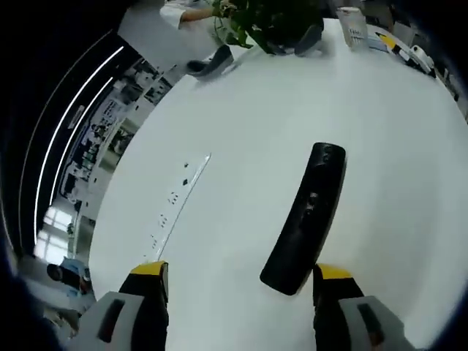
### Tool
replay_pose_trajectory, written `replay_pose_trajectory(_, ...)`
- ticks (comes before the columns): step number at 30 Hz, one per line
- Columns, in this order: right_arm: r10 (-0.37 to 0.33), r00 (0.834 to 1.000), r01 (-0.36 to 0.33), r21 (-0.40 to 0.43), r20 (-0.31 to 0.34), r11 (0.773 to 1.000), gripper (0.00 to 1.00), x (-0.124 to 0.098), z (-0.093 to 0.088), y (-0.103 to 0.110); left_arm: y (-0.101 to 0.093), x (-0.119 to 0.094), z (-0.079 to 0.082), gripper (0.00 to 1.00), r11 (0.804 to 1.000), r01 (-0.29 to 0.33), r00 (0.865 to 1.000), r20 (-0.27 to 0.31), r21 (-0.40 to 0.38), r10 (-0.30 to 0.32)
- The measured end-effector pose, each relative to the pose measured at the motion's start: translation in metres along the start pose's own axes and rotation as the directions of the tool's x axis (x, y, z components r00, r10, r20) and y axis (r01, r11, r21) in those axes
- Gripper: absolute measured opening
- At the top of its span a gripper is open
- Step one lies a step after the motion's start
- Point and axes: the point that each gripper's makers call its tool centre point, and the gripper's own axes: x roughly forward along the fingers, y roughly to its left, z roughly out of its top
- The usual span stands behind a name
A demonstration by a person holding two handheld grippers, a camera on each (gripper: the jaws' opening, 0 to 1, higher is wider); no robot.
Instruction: Press the specified remote control buttons in sequence, fully releasing each button before pressing the next.
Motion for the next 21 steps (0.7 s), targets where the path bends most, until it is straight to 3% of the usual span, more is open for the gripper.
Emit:
replay_pose_trajectory(7,0.001,1.000,-0.001,-0.003,0.004,1.000,0.89,0.000,0.001,0.000,0.008,-0.002,-0.013,0.99,0.985,-0.056,0.998,0.019,-0.166,0.060)
replay_pose_trajectory(11,0.001,1.000,-0.001,-0.009,0.002,1.000,0.90,0.001,0.001,0.001,0.003,-0.001,-0.023,0.98,0.957,-0.010,1.000,0.014,-0.290,0.015)
replay_pose_trajectory(14,-0.002,1.000,0.002,-0.013,0.000,1.000,0.92,0.001,0.001,0.001,0.005,-0.003,-0.025,1.00,0.926,0.010,0.999,0.051,-0.378,0.010)
replay_pose_trajectory(18,-0.010,1.000,0.010,-0.010,0.000,1.000,0.98,0.002,0.000,-0.001,0.010,-0.014,-0.023,1.00,0.856,0.043,0.994,0.105,-0.515,0.013)
replay_pose_trajectory(21,-0.019,1.000,0.019,-0.015,0.009,1.000,1.00,0.002,0.002,-0.002,0.014,-0.026,-0.015,1.00,0.822,0.075,0.982,0.185,-0.565,0.037)
